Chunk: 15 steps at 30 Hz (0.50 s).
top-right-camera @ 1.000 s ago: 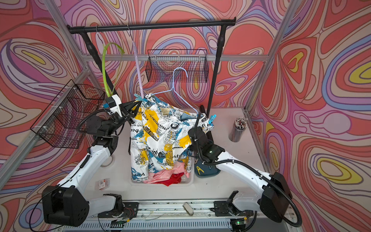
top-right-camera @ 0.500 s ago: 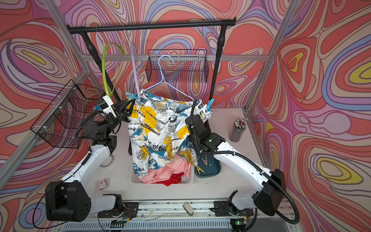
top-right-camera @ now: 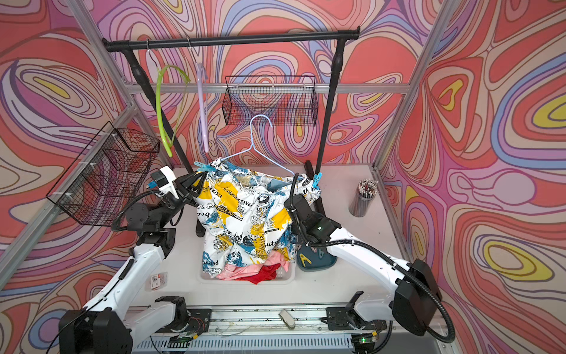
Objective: Remove the clothespins securing shorts to the hanger
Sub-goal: Pick up the hanger from the clothesline.
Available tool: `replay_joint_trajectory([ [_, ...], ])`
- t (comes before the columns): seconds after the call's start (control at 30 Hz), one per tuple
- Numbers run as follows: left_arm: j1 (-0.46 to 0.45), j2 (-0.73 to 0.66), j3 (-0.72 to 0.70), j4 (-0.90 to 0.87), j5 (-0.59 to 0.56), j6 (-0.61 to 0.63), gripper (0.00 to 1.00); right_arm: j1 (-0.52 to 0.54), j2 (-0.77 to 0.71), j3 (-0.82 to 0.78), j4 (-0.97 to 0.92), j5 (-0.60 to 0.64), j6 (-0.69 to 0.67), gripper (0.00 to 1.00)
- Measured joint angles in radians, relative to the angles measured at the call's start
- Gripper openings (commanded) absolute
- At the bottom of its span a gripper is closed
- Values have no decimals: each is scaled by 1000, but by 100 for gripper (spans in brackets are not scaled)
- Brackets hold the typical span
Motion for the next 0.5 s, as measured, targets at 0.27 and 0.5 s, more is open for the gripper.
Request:
replay_joint_trajectory([
  [0.27, 16, -208, 3, -264, -40, 82, 0, 1, -71, -41, -33, 32, -83, 66],
  [0.5, 19, -390, 56, -569, -131, 209, 0, -8, 61, 49, -12, 81, -231, 67],
])
